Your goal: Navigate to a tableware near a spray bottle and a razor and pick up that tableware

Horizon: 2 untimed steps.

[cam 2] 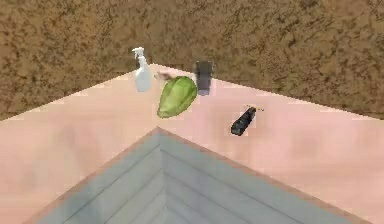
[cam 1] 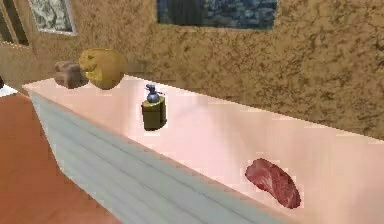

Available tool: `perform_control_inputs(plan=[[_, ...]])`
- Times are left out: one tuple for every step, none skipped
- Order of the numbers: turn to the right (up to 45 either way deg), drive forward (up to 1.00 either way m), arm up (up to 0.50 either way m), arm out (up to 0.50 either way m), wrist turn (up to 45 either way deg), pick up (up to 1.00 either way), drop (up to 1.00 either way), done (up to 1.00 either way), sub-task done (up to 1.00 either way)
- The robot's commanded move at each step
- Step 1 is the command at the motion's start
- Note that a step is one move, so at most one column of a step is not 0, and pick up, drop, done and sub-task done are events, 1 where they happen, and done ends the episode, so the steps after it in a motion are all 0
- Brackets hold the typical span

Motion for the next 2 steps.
perform_control_inputs(plan=[[45.0,0.00,0.00,0.00,0.0,0.00,0.00,0.00,0.00],[45.0,0.00,0.00,0.00,0.0,0.00,0.00,0.00,0.00]])
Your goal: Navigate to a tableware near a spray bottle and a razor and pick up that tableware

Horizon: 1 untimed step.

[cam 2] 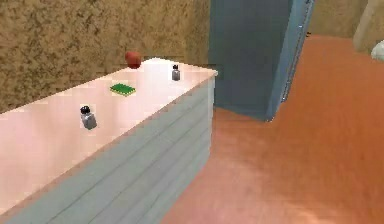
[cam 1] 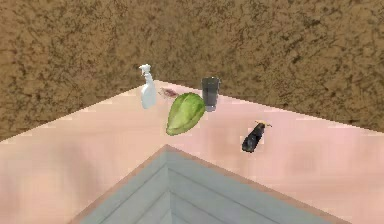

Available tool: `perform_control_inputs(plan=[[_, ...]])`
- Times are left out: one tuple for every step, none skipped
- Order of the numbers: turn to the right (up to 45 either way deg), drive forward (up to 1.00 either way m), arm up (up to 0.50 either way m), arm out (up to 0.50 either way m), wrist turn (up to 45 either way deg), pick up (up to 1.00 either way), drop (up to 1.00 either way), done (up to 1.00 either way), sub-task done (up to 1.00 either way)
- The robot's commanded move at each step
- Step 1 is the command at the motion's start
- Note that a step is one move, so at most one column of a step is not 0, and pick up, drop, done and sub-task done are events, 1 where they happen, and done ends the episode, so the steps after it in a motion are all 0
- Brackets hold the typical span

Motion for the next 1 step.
perform_control_inputs(plan=[[12.0,0.00,0.00,0.00,0.0,0.00,0.00,0.00,0.00]])
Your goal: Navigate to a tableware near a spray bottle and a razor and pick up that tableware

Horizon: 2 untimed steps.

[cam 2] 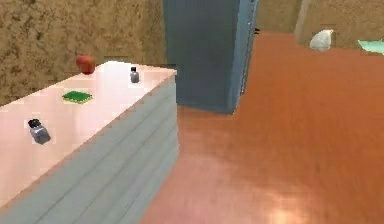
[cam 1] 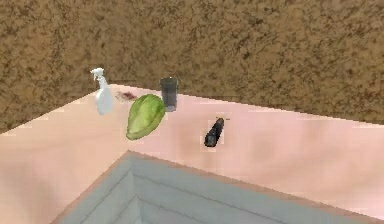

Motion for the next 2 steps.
perform_control_inputs(plan=[[0.0,0.30,0.00,0.00,0.0,0.00,0.00,0.00,0.00],[-45.0,0.00,0.00,0.00,0.0,0.00,0.00,0.00,0.00]])
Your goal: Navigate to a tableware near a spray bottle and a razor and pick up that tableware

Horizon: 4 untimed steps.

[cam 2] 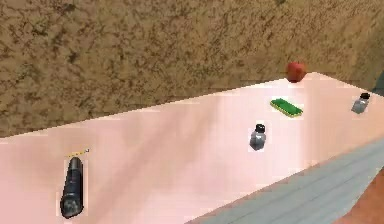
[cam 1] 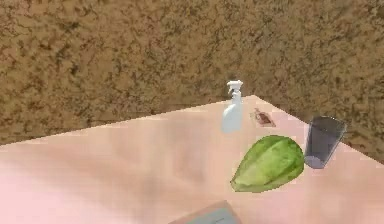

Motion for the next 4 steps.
perform_control_inputs(plan=[[-45.0,0.00,0.00,0.00,0.0,0.00,0.00,0.00,0.00],[0.0,0.00,0.50,0.00,0.0,0.00,0.00,0.00,0.00],[0.0,0.00,0.38,0.00,0.0,0.00,0.00,0.00,0.00],[0.0,0.00,0.00,0.44,0.0,0.00,0.00,0.00,0.00]])
